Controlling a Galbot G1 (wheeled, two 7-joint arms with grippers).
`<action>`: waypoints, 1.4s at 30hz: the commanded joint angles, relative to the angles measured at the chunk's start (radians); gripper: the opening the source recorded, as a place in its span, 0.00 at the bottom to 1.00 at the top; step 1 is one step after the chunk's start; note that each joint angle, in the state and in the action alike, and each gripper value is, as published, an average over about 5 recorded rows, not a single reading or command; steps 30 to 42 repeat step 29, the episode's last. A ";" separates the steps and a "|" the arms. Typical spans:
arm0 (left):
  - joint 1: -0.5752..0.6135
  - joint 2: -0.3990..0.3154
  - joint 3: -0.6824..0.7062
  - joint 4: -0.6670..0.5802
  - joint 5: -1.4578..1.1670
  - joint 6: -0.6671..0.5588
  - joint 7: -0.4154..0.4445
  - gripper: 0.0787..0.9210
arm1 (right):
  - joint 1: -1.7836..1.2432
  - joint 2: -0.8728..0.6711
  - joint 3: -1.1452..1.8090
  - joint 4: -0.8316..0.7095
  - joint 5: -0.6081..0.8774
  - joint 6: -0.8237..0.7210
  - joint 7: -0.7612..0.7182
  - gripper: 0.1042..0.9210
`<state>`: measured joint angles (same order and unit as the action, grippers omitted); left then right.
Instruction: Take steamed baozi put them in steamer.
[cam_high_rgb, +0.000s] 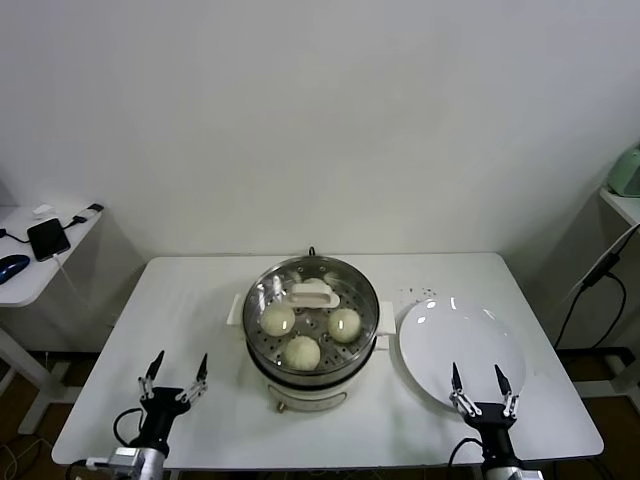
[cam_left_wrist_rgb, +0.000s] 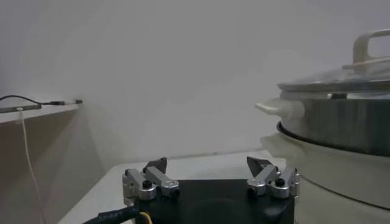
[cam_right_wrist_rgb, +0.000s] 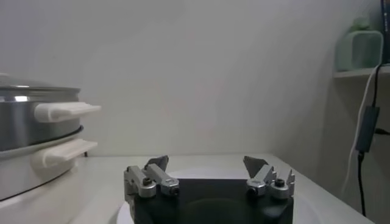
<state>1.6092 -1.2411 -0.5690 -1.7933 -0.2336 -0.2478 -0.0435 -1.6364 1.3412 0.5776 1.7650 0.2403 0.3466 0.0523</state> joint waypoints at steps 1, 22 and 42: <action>0.015 0.003 -0.002 0.012 -0.009 -0.034 0.003 0.88 | -0.001 0.001 -0.001 0.002 0.004 -0.017 0.007 0.88; 0.026 0.004 0.002 -0.007 0.008 -0.037 0.008 0.88 | -0.006 -0.005 -0.001 0.003 0.018 -0.033 0.008 0.88; 0.024 0.007 0.004 -0.005 0.009 -0.037 0.014 0.88 | -0.007 -0.008 0.002 0.007 0.017 -0.037 0.007 0.88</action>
